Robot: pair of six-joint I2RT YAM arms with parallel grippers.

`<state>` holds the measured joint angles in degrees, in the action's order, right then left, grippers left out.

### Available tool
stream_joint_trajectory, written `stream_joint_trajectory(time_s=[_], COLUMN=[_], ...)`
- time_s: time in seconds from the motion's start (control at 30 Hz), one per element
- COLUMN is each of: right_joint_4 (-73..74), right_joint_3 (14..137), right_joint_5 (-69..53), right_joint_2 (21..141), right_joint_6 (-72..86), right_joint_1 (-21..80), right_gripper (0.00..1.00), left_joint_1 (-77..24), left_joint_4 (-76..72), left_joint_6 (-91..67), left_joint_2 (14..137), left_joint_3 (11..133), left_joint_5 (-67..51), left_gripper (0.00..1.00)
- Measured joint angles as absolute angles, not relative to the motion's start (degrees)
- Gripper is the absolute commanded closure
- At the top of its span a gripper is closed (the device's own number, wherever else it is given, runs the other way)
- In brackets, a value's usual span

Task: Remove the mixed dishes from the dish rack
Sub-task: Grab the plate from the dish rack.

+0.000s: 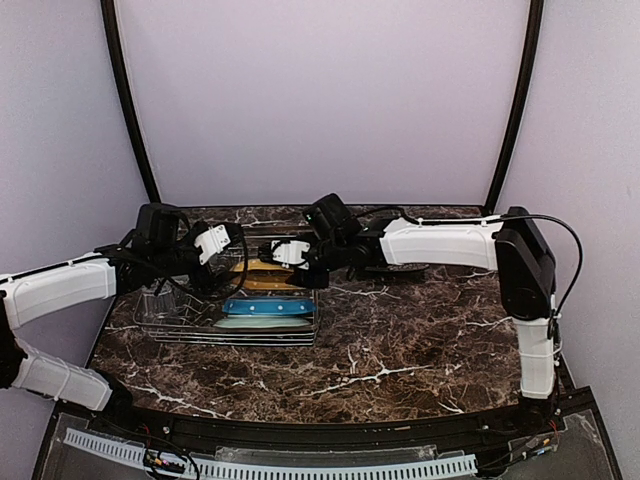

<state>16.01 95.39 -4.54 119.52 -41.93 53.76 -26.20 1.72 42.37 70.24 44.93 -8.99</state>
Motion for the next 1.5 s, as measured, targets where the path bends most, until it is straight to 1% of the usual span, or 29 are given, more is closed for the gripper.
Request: stream_joint_trajectory(time_s=[0.13, 0.3, 0.57, 0.87, 1.17, 1.43, 1.5], right_joint_4=[13.13, 9.74, 8.38, 6.35, 4.82, 3.25, 3.16], right_joint_3=[95.31, 94.74, 93.78, 93.56, 92.95, 91.44, 90.91], right_joint_5=[-2.61, -0.8, 0.25, 2.48, 4.27, 5.5, 5.74], right_joint_2=[119.55, 119.57, 119.57, 119.57, 119.55, 118.78, 118.32], right_joint_6=[-42.09, -42.52, -43.16, -42.7, -41.47, -41.5, -41.54], right_joint_1=[54.33, 54.52, 54.94, 55.81, 56.34, 56.82, 56.86], right_gripper=[0.54, 0.62, 0.72, 0.81, 0.94, 1.0, 1.0], left_joint_1=[-26.13, -25.34, -23.4, -22.33, -22.26, -22.22, -22.22], left_joint_4=[-0.4, -2.76, -8.95, -12.95, -14.15, -15.49, -15.79], left_joint_6=[40.86, 38.61, 34.76, 31.62, 31.0, 30.74, 30.72], left_joint_2=[68.36, 65.6, 61.63, 61.36, 61.36, 61.39, 61.39], left_joint_3=[43.66, 42.57, 41.45, 41.06, 40.99, 40.77, 40.62], left_joint_5=[-8.49, -8.03, -6.26, -2.39, 0.25, 2.5, 3.07], left_gripper=[0.07, 0.06, 0.04, 0.03, 0.03, 0.02, 0.02])
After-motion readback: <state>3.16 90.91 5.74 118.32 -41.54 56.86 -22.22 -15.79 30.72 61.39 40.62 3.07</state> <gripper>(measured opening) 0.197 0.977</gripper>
